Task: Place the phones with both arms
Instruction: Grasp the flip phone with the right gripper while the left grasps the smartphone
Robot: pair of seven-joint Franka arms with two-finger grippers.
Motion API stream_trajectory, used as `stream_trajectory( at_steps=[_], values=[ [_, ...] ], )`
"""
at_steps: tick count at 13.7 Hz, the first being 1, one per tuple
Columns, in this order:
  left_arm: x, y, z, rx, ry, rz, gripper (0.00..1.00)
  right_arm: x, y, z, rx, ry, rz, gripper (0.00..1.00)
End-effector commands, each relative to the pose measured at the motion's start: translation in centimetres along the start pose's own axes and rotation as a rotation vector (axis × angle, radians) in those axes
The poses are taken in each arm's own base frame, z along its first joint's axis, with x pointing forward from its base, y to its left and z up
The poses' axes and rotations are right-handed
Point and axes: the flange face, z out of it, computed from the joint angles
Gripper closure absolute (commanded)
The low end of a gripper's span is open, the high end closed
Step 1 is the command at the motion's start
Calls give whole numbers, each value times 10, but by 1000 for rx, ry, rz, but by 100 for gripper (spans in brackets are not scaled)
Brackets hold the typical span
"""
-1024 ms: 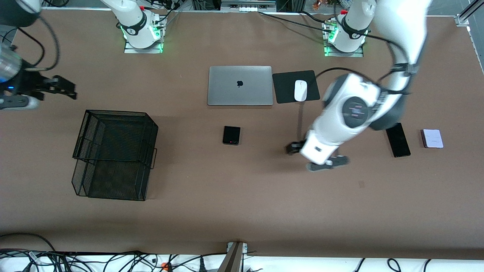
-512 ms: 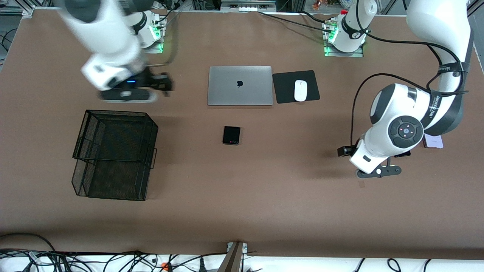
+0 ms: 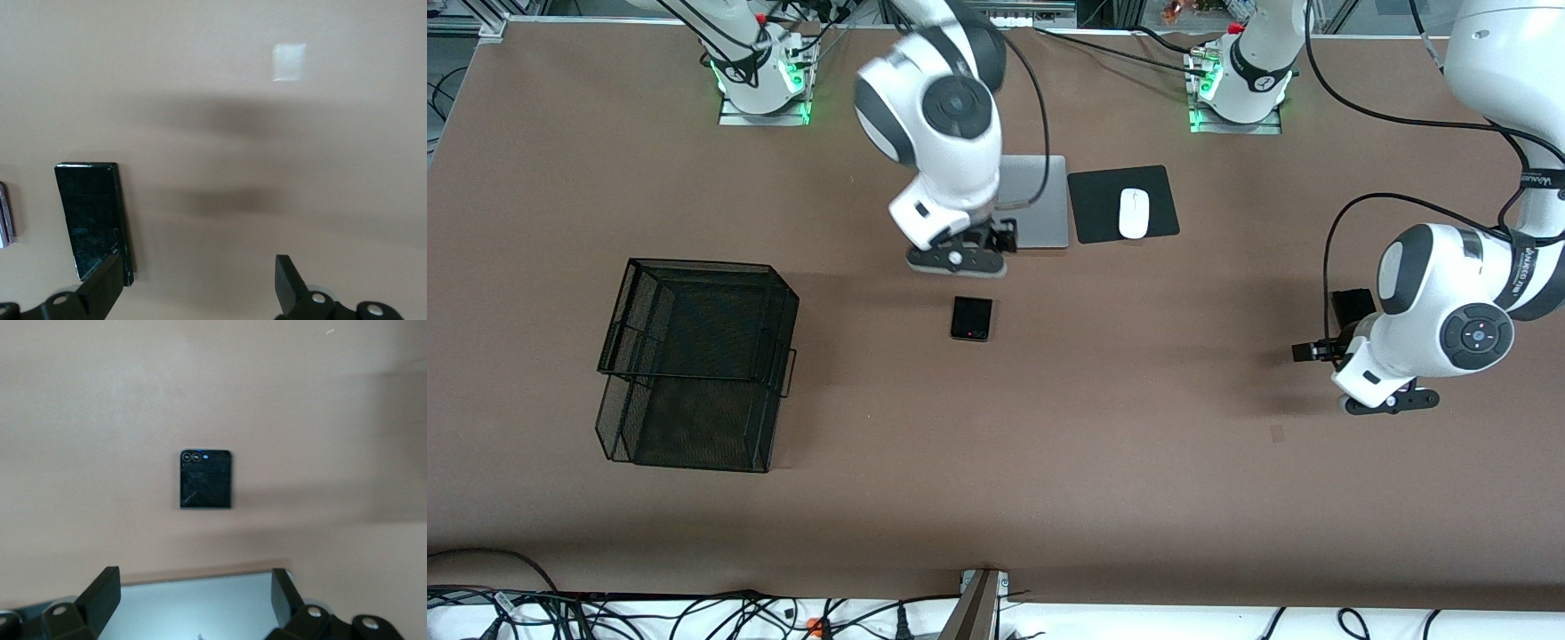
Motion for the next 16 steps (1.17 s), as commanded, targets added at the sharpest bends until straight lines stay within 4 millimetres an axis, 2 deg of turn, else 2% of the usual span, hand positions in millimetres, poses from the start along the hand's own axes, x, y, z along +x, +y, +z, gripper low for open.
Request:
stream_trajectory(
  at_steps=[1,3,4,6,10,12,16],
  values=[
    [-6,-45,20,-19,44,34,0,3,-2,59,42,28,23,0],
    [-7,-78,46,-51,101,32,0,9,5,114,73,59,35,0],
    [-9,-87,59,-68,148,19,0,12,6,134,77,64,40,0],
    [-21,-115,88,-96,186,-29,0,15,7,156,82,72,47,0],
    [-24,-140,95,-39,203,6,0,21,14,178,73,75,55,0],
    [-28,-151,111,-55,208,-11,0,21,14,188,75,78,54,0],
    [-29,-153,139,-82,178,-23,0,20,11,195,85,85,49,0]
  ],
)
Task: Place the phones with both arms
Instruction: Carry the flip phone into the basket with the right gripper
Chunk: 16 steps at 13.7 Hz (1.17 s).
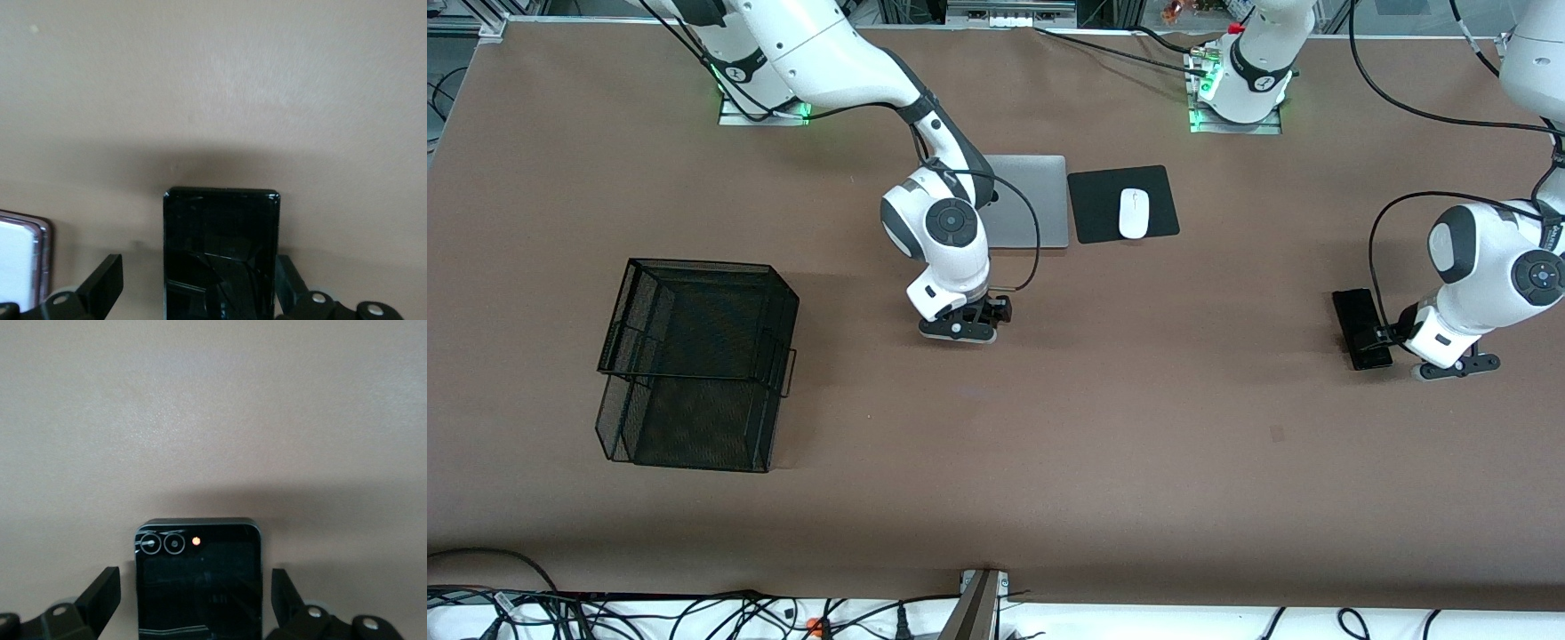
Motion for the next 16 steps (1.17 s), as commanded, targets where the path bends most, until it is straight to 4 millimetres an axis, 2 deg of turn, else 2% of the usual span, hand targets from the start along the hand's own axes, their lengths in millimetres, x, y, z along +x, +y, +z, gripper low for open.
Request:
stream_trajectory(
  at_steps=[1,2,3,4,5,7,8,10,11,13,14,15,16],
  values=[
    [-4,-6,13,-10,-1,14,0,0,-1,0,17,2,7,12],
    [-6,-8,14,-13,-5,9,0,0,-1,-1,16,1,4,50],
    [-9,-7,17,-16,-13,11,0,0,-2,-3,17,4,-3,81],
    [-10,-6,17,-16,-13,13,0,2,-4,-9,19,11,-15,94],
    [-11,-5,18,-17,-17,14,0,5,-3,-16,18,12,-14,96],
    [-13,-3,16,-18,-20,13,0,16,-3,-50,-10,-8,-6,96],
    [-13,0,14,-20,-18,16,0,22,-2,-72,-28,-22,-2,96],
    [-14,-2,19,-29,-25,13,0,37,12,-126,-62,-61,-24,96],
    [-15,-2,20,-30,-27,11,0,47,29,-155,-77,-80,-45,96],
    [-16,0,22,-34,-32,16,0,72,80,-199,-103,-133,-105,96],
    [-16,0,22,-34,-32,16,4,83,108,-217,-109,-159,-141,96],
    [-16,0,21,-34,-30,22,13,97,148,-234,-98,-184,-174,96],
    [-16,0,21,-34,-30,22,29,108,191,-246,-87,-211,-205,96]
  ],
)
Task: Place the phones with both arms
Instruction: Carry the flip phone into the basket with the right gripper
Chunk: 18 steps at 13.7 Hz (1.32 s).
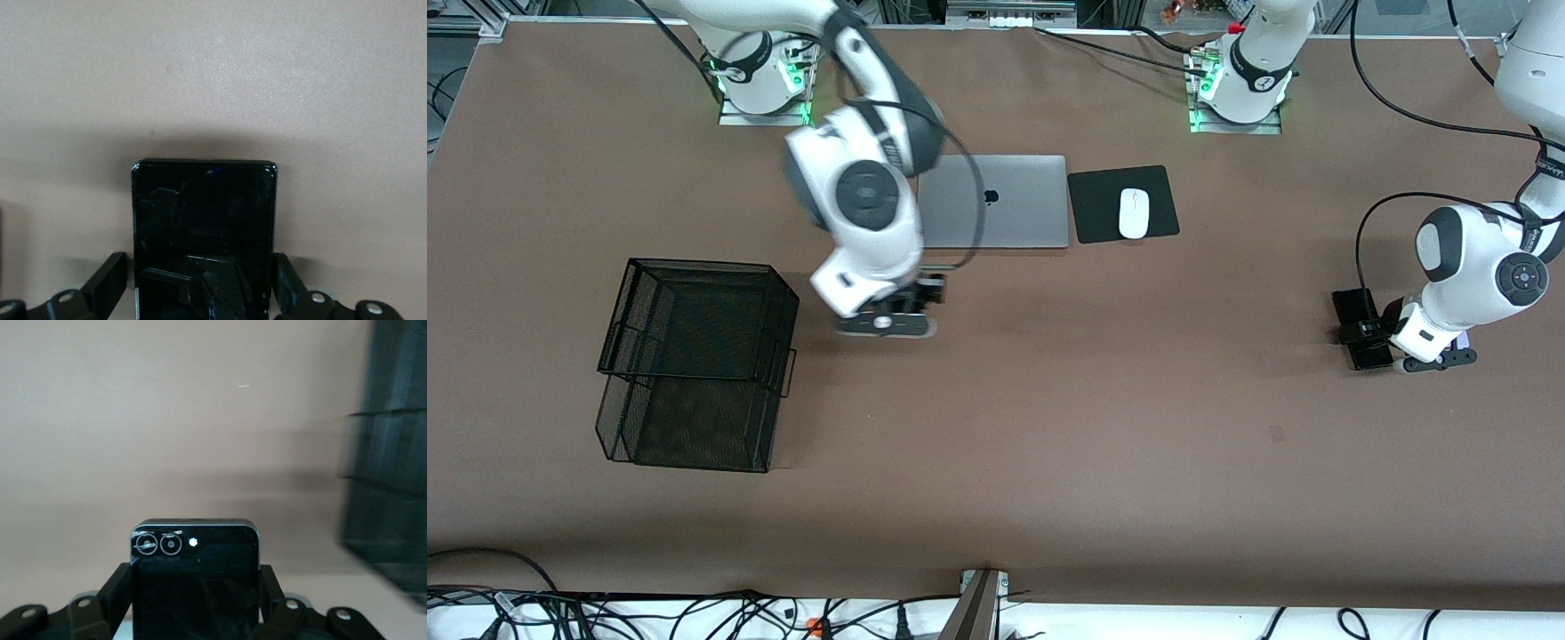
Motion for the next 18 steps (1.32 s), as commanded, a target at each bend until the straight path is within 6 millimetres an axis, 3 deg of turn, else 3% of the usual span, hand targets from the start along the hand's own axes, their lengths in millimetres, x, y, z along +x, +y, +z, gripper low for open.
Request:
stream_trajectory(
  at_steps=[1,2,4,6,9,11,12,13,15,18],
  values=[
    [-3,-2,-1,2,3,30,54,-3,116,-15,40,-65,-85,96],
    [-2,-1,-3,4,4,35,72,-3,151,-14,37,-66,-100,96],
    [1,5,-13,6,12,49,75,-2,224,0,38,-50,-153,96],
    [5,23,-38,17,-8,75,73,-5,282,19,38,-42,-182,96],
    [31,64,-105,38,-110,122,73,-11,339,74,61,6,-199,95],
    [43,100,-146,1,-149,115,73,-9,360,102,63,16,-169,95],
    [43,122,-154,-24,-159,120,73,-8,369,113,78,1,-138,93],
    [41,149,-154,-44,-162,161,74,-7,368,118,100,-1,-119,77],
    [29,220,-162,-96,-161,232,74,-4,371,123,107,-4,-95,0],
    [10,341,-173,-120,-104,337,71,8,372,105,102,22,-101,0]
  ],
)
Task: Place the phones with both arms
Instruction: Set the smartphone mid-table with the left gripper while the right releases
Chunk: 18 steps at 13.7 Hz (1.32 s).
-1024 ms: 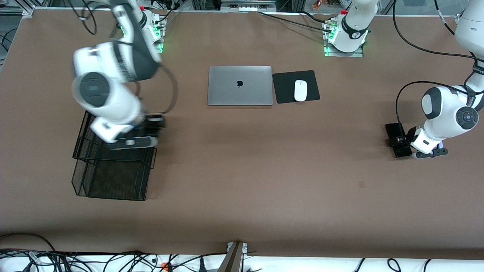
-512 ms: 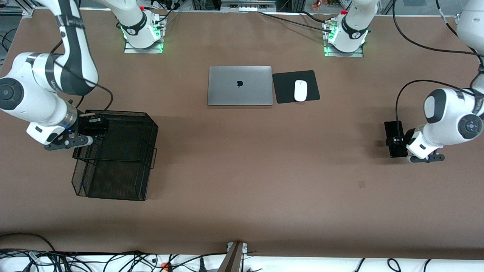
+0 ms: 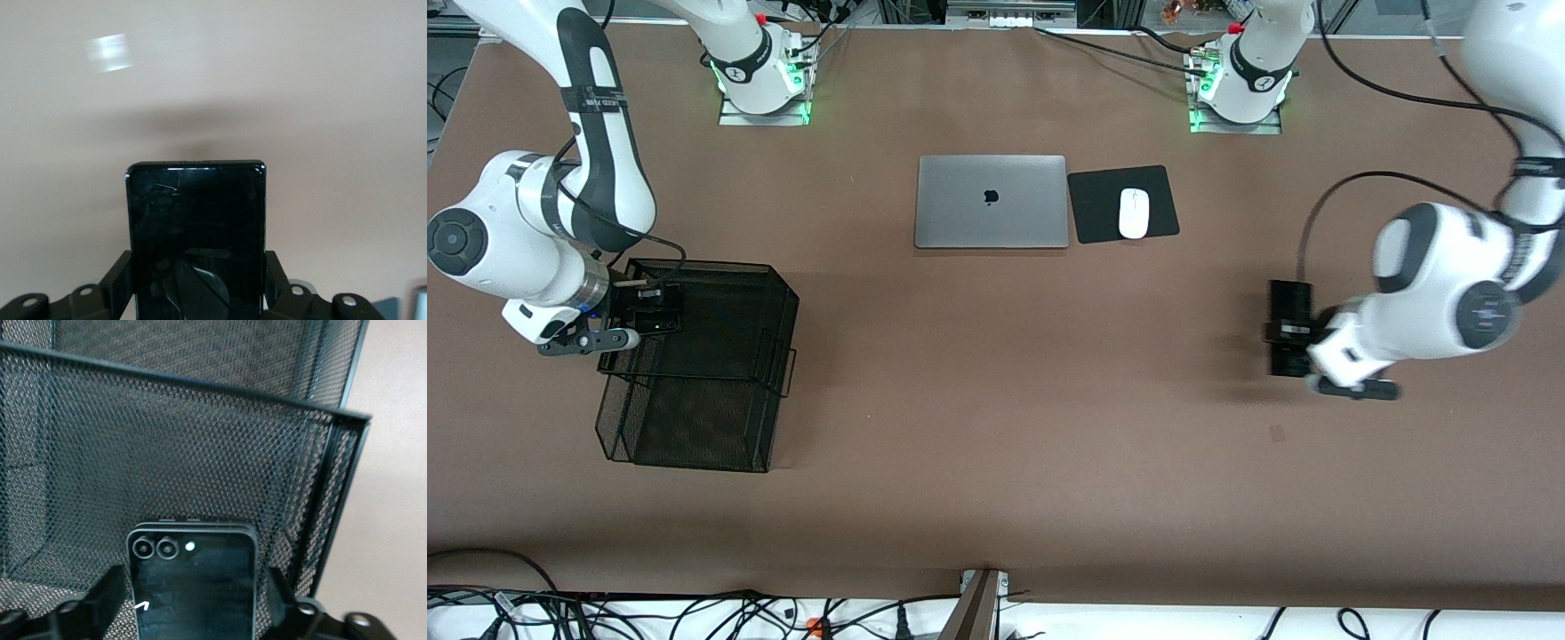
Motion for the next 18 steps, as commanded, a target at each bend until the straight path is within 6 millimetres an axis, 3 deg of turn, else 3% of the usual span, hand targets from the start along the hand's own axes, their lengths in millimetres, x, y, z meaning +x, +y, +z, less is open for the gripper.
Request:
stream_trajectory(
  at_steps=[1,5,7,9,12,13,15,16,18],
  values=[
    [17,94,2,-29,28,25,68,12,0,-30,15,33,-8,0],
    [20,222,51,-68,49,1,69,28,-14,-88,17,5,-50,0],
    [23,262,83,-134,119,-9,67,33,-23,-107,-1,1,-75,0],
    [18,305,123,-190,165,-79,67,40,-45,-113,-5,-10,-50,0],
    [7,343,166,-165,230,-177,66,48,-79,-113,-19,-13,-5,0],
    [3,350,177,-158,232,-199,60,49,-89,-112,-21,-14,11,0],
    [-3,357,196,-146,214,-209,36,52,-113,-106,-29,-18,24,0],
    [-3,357,193,-147,217,-207,0,53,-128,-102,-31,-20,25,0],
    [7,342,173,-149,235,-229,0,55,-155,-96,-35,-21,33,0]
  ],
)
